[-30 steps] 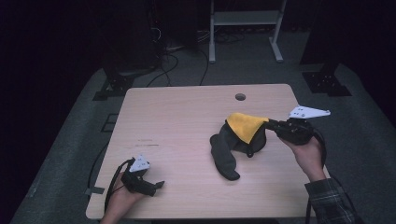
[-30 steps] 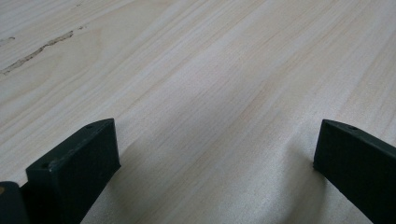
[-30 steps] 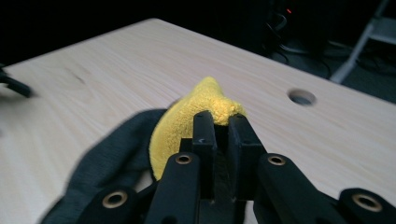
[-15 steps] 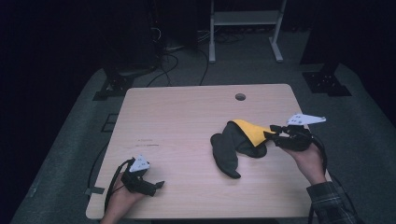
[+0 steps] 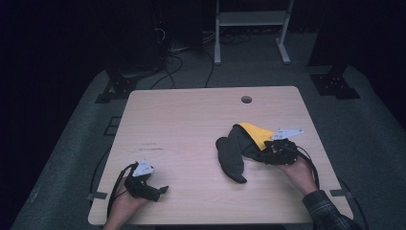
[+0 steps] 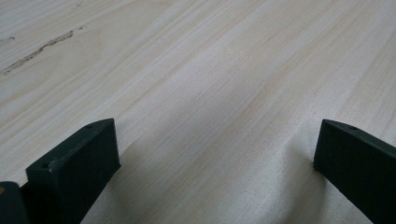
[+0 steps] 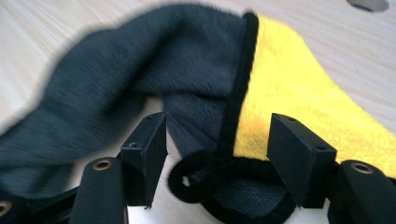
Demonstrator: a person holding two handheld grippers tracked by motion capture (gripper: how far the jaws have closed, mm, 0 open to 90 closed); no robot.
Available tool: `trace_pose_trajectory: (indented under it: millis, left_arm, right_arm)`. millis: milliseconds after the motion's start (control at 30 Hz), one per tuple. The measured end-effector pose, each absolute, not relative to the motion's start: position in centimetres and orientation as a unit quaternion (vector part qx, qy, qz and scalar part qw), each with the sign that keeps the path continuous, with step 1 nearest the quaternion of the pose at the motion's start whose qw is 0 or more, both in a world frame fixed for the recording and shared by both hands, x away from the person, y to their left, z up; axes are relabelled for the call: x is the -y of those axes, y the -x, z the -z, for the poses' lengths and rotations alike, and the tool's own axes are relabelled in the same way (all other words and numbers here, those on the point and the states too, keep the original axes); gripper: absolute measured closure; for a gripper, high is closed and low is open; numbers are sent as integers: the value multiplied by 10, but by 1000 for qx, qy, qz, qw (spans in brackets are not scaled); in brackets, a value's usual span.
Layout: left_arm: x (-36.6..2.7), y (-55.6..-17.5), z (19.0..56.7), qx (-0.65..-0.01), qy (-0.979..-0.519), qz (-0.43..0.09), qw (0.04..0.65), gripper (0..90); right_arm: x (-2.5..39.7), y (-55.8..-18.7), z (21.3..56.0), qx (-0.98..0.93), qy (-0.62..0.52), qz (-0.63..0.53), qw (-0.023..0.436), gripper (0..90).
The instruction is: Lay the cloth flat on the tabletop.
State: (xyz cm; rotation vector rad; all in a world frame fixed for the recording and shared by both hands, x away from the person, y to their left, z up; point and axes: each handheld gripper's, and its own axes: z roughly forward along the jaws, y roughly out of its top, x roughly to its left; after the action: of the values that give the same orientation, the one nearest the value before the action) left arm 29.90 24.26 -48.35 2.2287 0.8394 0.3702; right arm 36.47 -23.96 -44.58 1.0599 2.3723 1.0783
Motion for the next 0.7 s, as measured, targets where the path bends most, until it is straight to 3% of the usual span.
trace_pose_trajectory:
  millis: [133,167,200,233,267,700]
  left_arm:
    - [-243,-299,484,-325,-863,-144,358,0]
    - [-243,-299,484,-325,-863,-144,359,0]
    - [-243,-299,484,-325,-863,-144,359,0]
    - [-243,-299,484,-325,-863,-144,359,0]
    - [-242,-299,484,-326,-863,-144,359,0]
    - [-191,-288,457,-259,-862,-123,419,54]
  right_arm:
    - [239,-370,459,-846,-376,-345,158,437]
    - [240,-371,461,-847,-377,-340,159,504]
    - [246,-373,462,-842,-385,-345,153,703]
    - [246,-373,462,-842,-385,-345,153,703]
    - [251,-373,460,-835,-392,-354,155,825]
    - [271,-369,426,-788,-406,-423,187,867]
